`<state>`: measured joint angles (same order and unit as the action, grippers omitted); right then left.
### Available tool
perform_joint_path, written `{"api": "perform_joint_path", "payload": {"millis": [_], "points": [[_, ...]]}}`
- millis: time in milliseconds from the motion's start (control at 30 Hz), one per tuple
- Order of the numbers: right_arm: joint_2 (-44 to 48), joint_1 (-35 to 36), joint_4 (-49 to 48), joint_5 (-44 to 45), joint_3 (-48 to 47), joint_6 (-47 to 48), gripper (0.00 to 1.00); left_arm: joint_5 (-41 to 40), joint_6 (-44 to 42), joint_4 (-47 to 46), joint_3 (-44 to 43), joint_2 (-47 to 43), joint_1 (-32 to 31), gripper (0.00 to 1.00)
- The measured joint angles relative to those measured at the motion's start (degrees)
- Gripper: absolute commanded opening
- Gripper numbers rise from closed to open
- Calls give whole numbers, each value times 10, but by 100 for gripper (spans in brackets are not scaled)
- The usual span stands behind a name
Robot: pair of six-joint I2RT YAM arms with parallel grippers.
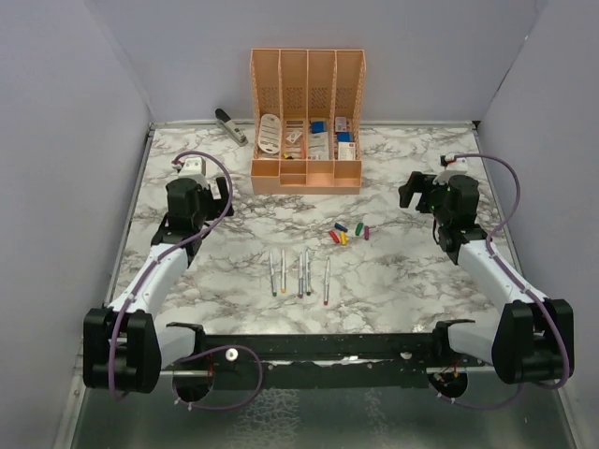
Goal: Insert the pens into the pen caps
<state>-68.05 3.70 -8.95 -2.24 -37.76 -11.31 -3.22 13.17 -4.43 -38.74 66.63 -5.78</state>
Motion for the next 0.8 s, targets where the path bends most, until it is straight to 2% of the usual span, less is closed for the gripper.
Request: {"api": "perform_joint_path", "payload": {"millis": [600, 800], "points": [[0, 0, 5, 3, 0, 0, 91, -2, 0, 3, 3, -13, -4, 99], [0, 0, 11, 2, 0, 0, 91, 24, -12, 10, 2, -19, -11, 99]]}}
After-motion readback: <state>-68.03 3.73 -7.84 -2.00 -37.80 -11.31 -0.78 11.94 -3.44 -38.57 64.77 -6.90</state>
